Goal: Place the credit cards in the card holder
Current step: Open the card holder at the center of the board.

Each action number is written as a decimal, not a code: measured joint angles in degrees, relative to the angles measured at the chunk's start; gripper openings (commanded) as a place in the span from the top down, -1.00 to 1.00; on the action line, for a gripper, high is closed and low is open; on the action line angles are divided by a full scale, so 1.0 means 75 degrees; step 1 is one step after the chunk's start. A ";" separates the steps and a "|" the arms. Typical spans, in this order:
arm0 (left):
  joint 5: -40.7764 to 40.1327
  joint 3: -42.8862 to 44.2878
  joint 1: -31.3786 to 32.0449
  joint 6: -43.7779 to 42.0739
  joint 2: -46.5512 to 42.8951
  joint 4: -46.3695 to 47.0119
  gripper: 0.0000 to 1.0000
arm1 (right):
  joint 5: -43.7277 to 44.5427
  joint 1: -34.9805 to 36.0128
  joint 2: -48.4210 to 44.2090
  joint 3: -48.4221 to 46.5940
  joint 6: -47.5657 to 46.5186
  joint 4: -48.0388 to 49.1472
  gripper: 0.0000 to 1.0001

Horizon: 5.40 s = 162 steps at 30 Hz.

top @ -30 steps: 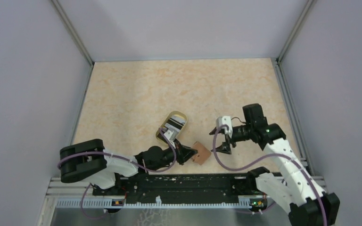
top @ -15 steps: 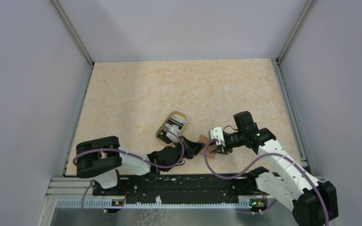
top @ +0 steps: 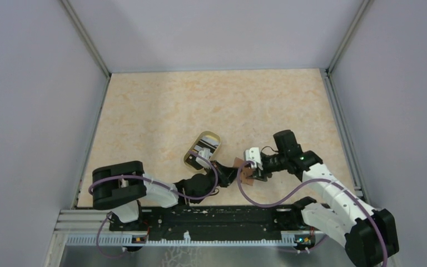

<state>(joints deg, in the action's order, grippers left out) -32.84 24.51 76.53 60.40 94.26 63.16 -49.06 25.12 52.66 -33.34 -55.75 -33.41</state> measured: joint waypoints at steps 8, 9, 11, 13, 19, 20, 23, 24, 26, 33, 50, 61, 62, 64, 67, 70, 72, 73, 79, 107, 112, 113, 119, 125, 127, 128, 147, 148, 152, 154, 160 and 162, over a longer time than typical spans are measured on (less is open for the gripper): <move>0.0003 0.0006 0.0041 -0.0924 0.0149 0.0408 1.00 | -0.0041 0.0181 0.0256 0.0000 -0.0023 0.0015 0.25; 0.0000 0.0015 0.0041 -0.1032 0.0175 0.0440 1.00 | -0.0041 0.0204 0.0297 0.0000 -0.0026 0.0009 0.29; 0.0009 0.0058 0.0044 -0.1247 0.0221 0.0469 1.00 | -0.0003 0.0254 0.0356 0.0000 -0.0035 0.0017 0.37; 0.0009 0.0111 0.0058 -0.1416 0.0256 0.0463 1.00 | 0.0067 0.0274 0.0396 -0.0003 -0.0064 0.0058 0.47; -0.0020 0.0248 0.0085 -0.1813 0.0379 0.0428 1.00 | 0.0239 0.0280 0.0449 -0.0009 -0.0224 0.0096 0.87; -0.0047 0.0256 0.0085 -0.1874 0.0382 0.0425 1.00 | 0.0245 0.0280 0.0449 -0.0009 -0.0259 0.0082 0.92; -0.0175 0.0259 0.0125 -0.2043 0.0382 0.0434 1.00 | 0.0219 0.0283 0.0449 -0.0020 -0.0417 0.0044 1.00; -0.0236 0.0259 0.0137 -0.2090 0.0382 0.0443 1.00 | 0.0207 0.0283 0.0449 -0.0029 -0.0472 0.0020 1.00; -0.0358 0.0259 0.0169 -0.2162 0.0382 0.0493 1.00 | 0.0163 0.0283 0.0449 -0.0076 -0.0644 -0.0073 1.00; -0.0877 0.0259 0.0160 -0.2194 0.0329 0.0933 1.00 | -0.0181 0.0440 0.0638 -0.0192 -0.1035 -0.0720 1.00; -0.0580 0.0044 0.0125 -0.2815 0.0175 0.1460 1.00 | -0.0370 0.0178 -0.0399 -0.0277 -0.0527 -0.0901 0.00; 0.0347 -0.0012 0.0076 -0.3669 0.0845 0.2398 1.00 | 0.0315 0.0187 -0.0248 -0.0189 0.0023 -0.0300 0.05; 0.0321 0.0015 0.0067 -0.3652 0.0848 0.2355 1.00 | 0.0385 0.0204 -0.0248 -0.0160 0.0070 -0.0213 0.07; 0.0242 0.0050 0.0058 -0.3535 0.0845 0.2273 1.00 | 0.0565 0.0283 -0.0233 -0.0143 0.0111 -0.0117 0.15; 0.0073 0.0119 0.0058 -0.3217 0.0845 0.2043 1.00 | 0.0831 0.0431 -0.0117 -0.0102 0.0117 0.0096 0.30; -0.0061 0.0216 0.0058 -0.2836 0.0845 0.1725 1.00 | 0.1102 0.0551 0.0117 -0.0102 0.0117 0.0227 0.40; -0.0140 0.0300 0.0052 -0.2547 0.0845 0.1434 1.00 | 0.1288 0.0618 0.0268 -0.0102 0.0122 0.0294 0.45; -0.0169 0.0329 0.0047 -0.2430 0.0845 0.1329 1.00 | 0.1376 0.0650 0.0326 -0.0102 0.0122 0.0321 0.48; -0.0385 0.0446 0.0061 -0.1944 0.0845 0.1011 1.00 | 0.1489 0.0682 0.0396 -0.0102 0.0055 0.0338 0.89; -0.0455 -0.0224 -0.0434 -0.2040 0.0236 0.1341 1.00 | -0.0093 0.0536 0.0708 -0.0670 -0.0691 -0.1679 -0.11; 0.0909 -0.0825 -0.0708 -0.2678 -0.0096 0.1728 1.00 | -0.0341 -0.0134 -0.0131 -0.0740 -0.0233 -0.1422 -0.46; 0.1274 -0.0901 -0.0766 -0.2859 -0.0137 0.1874 0.98 | -0.0338 -0.0251 -0.0338 -0.0740 -0.0012 -0.1241 -0.52; 0.3649 -0.1084 -0.1102 -0.3920 -0.0256 0.2413 0.79 | -0.0286 -0.0434 -0.0425 -0.0697 0.0702 -0.0373 -0.52; 0.5152 -0.0825 -0.1276 -0.4558 -0.0192 0.2428 0.73 | -0.0493 -0.0038 0.1154 -0.0697 0.0446 -0.0877 0.11; 0.5339 -0.0729 -0.1314 -0.4637 -0.0122 0.2442 0.61 | -0.0542 0.0178 0.1317 -0.0697 0.0335 -0.1020 0.63; 0.5400 -0.0705 -0.1335 -0.4651 -0.0079 0.2457 0.52 | -0.0571 0.0245 0.1349 -0.0697 0.0291 -0.1087 0.83; 0.6828 -0.1888 -0.1390 -0.4916 0.0778 0.3348 -0.58 | -0.1419 0.0312 0.1623 -0.1279 -0.0778 -0.2824 1.00; 0.6883 -0.1874 -0.1390 -0.4975 0.0799 0.3351 -0.58 | -0.1422 0.0312 0.1652 -0.1279 -0.0819 -0.2876 1.00; 0.7061 -0.1769 -0.1390 -0.5263 0.0816 0.3360 -0.56 | -0.1425 0.0303 0.1687 -0.1279 -0.0895 -0.2987 1.00; 0.7114 -0.1687 -0.1390 -0.5403 0.0816 0.3369 -0.55 | -0.1431 0.0294 0.1687 -0.1279 -0.0915 -0.2999 1.00; 0.7257 -0.1349 -0.1390 -0.5557 0.0819 0.3383 -0.38 | -0.1445 0.0291 0.1714 -0.1279 -0.0959 -0.3010 1.00; 0.7306 -0.1218 -0.1390 -0.5575 0.0825 0.3389 -0.30 | -0.1445 0.0291 0.1740 -0.1279 -0.0962 -0.3010 1.00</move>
<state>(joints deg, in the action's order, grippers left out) 21.96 15.38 66.11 18.59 100.44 88.58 -59.90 27.31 65.71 -42.94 -62.96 -55.99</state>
